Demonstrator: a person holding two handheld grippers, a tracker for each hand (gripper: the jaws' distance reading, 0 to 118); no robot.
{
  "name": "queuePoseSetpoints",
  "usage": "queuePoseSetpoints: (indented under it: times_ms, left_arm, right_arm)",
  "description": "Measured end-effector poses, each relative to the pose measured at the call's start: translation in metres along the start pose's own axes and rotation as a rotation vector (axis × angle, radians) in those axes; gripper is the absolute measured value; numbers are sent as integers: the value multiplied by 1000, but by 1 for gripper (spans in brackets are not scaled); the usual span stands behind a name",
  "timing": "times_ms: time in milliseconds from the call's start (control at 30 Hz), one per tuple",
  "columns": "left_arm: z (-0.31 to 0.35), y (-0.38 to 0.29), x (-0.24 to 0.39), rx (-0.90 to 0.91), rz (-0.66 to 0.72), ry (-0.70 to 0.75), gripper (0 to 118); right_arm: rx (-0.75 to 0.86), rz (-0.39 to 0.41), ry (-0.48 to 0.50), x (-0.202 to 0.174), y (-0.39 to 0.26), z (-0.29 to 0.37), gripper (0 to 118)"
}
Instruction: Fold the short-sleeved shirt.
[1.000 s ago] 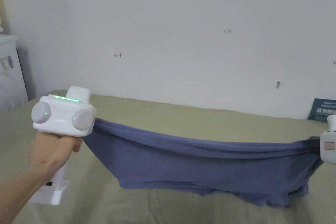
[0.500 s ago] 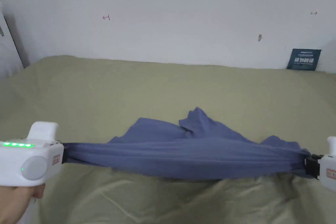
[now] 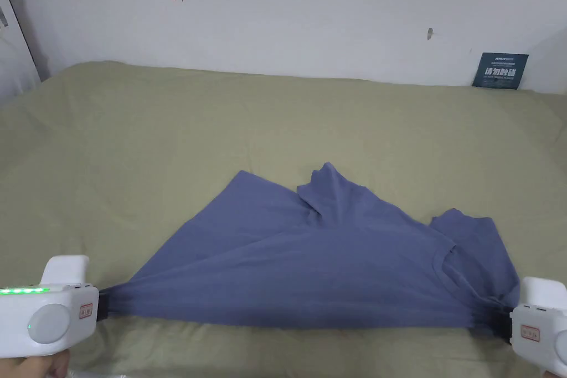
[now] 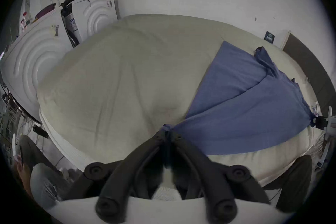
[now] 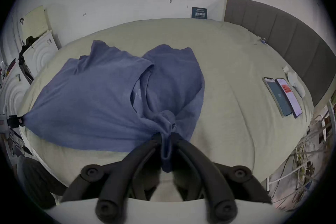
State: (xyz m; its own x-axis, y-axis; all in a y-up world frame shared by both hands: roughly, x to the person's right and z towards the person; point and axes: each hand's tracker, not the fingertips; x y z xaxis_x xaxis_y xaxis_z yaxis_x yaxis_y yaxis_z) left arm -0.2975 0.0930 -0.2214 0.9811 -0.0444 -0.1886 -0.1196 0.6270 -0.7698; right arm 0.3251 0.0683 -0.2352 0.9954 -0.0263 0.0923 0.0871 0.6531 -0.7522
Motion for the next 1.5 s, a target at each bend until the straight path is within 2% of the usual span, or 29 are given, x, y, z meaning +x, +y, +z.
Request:
queuePoseSetpoints:
  times_ms: [33, 67, 100, 200, 233, 267, 333, 433, 500, 567, 700, 733, 767, 800, 833, 900, 1000, 1033, 1100, 1133, 1167, 1200, 1233, 1333, 1467, 1500]
  left_arm:
    - [0, 1, -1, -3, 8, -9, 99]
    - [1, 2, -2, 1, 13, -13, 118]
    - [3, 3, -2, 3, 19, -25, 118]
    - [8, 7, -8, 6, 29, -90, 109]
    - [11, 6, -6, 9, 24, -81, 97]
    - [16, 6, -6, 31, 12, -71, 75]
    - [28, 12, -6, 59, 4, -66, 0]
    - [41, 11, -9, 96, 31, -50, 0]
    - [47, 8, -17, 116, 51, -51, 0]
    - [45, 5, -23, 121, 102, -29, 0]
    - [39, 0, -35, 51, 102, -81, 0]
    - [37, -1, -36, 46, 86, -81, 13]
    - [36, -2, -38, 42, 78, -81, 45]
    - [33, -1, -39, 31, 71, -90, 85]
    - [30, 0, -40, 24, 75, -104, 118]
    - [23, 4, -43, 0, 77, -165, 118]
    - [-1, 11, -36, -58, 37, -159, 117]
    - [-6, 14, -35, -27, 35, -137, 113]
    - [-25, 19, -34, -77, 35, -127, 95]
    - [-35, 20, -32, -93, 45, -133, 92]
    - [-42, 21, -30, -114, 37, -133, 77]
    - [-50, 20, -27, -138, 18, -121, 54]
    - [-55, 19, -23, -154, -9, -100, 0]
    - [-48, 16, -15, -149, -71, -86, 0]
    - [-42, 23, -18, -103, -78, -163, 0]
    - [-45, 25, -16, -144, -83, -147, 0]
  right_arm:
    - [1, -2, 3, -1, 0, 1, 79]
    - [4, -5, 2, -3, 0, 2, 109]
    - [15, -11, 3, -4, 0, 5, 118]
    - [38, -29, -2, 1, 5, 5, 112]
    - [51, -36, 15, -1, 8, 9, 103]
    - [71, -42, 25, -10, 9, 30, 80]
    - [112, -11, 40, -23, 12, 43, 0]
    - [140, 40, 97, -51, 11, 53, 0]
    - [155, 102, 175, -69, 8, 59, 0]
    - [190, 124, 182, -96, 7, 69, 0]
    - [178, 210, 213, -133, 0, 69, 0]
    - [182, 227, 217, -140, -1, 67, 0]
    - [182, 240, 219, -146, -2, 66, 0]
    - [177, 257, 226, -152, -6, 66, 0]
    - [172, 270, 236, -156, -7, 65, 0]
    - [157, 286, 253, -165, -10, 61, 0]
    - [130, 294, 265, -172, -11, 56, 0]
    - [124, 296, 265, -174, -11, 54, 0]
    - [114, 297, 262, -176, -11, 52, 0]
    - [108, 293, 262, -176, -10, 50, 0]
    - [101, 288, 263, -175, -8, 48, 0]
    - [94, 283, 260, -173, -7, 41, 0]
    - [90, 276, 257, -171, -3, 37, 0]
    - [84, 266, 245, -164, 15, 23, 0]
    - [87, 284, 197, -154, 65, -9, 0]
    - [88, 282, 192, -152, 81, -18, 0]
